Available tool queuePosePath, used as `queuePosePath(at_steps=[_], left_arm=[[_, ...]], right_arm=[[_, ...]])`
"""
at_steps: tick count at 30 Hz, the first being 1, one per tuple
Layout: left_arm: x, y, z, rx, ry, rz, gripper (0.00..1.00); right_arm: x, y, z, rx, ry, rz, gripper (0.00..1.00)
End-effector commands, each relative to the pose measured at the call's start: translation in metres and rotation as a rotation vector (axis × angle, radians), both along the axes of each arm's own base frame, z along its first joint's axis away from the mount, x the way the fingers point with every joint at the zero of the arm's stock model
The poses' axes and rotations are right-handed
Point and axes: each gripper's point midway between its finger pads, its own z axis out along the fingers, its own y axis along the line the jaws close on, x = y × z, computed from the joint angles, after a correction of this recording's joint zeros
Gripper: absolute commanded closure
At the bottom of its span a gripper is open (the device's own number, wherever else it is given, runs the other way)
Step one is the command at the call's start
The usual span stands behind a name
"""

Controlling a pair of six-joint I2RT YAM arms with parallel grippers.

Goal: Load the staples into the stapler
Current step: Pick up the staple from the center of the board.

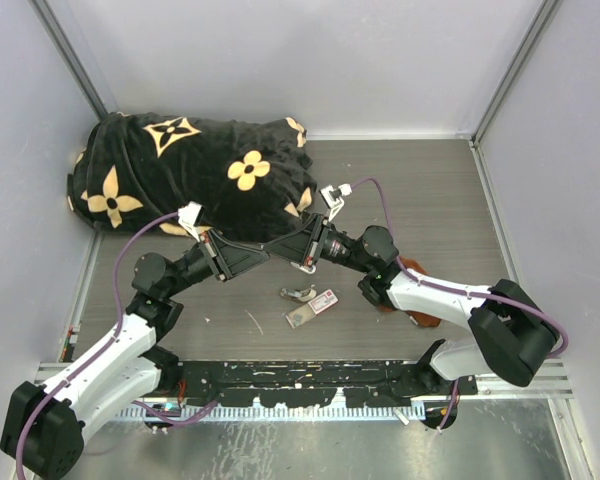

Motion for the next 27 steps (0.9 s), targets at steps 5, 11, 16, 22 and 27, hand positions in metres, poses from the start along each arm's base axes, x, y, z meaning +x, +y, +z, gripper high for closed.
queuePosePath(at_steps=[5, 11, 16, 22, 27], left_arm=[[-0.004, 0.003, 0.024, -0.042, -0.091, 0.001, 0.93], [-0.011, -0.001, 0.006, 0.057, -0.077, -0.051, 0.96], [-0.020, -0.003, -0.015, 0.213, -0.069, -0.112, 0.96], [-0.031, 0.002, -0.032, 0.423, -0.099, -0.192, 0.99], [-0.038, 0.006, -0.048, 0.565, -0.169, -0.268, 1.00]], right_arm=[[-0.006, 0.000, 0.009, -0.002, -0.068, 0.001, 0.58], [0.006, -0.009, 0.002, -0.138, -0.123, -0.108, 0.27], [0.014, -0.029, 0.006, -0.220, -0.162, -0.182, 0.18], [0.014, -0.043, -0.007, -0.414, -0.212, -0.169, 0.10], [0.013, -0.055, -0.034, -0.614, -0.236, -0.144, 0.02]])
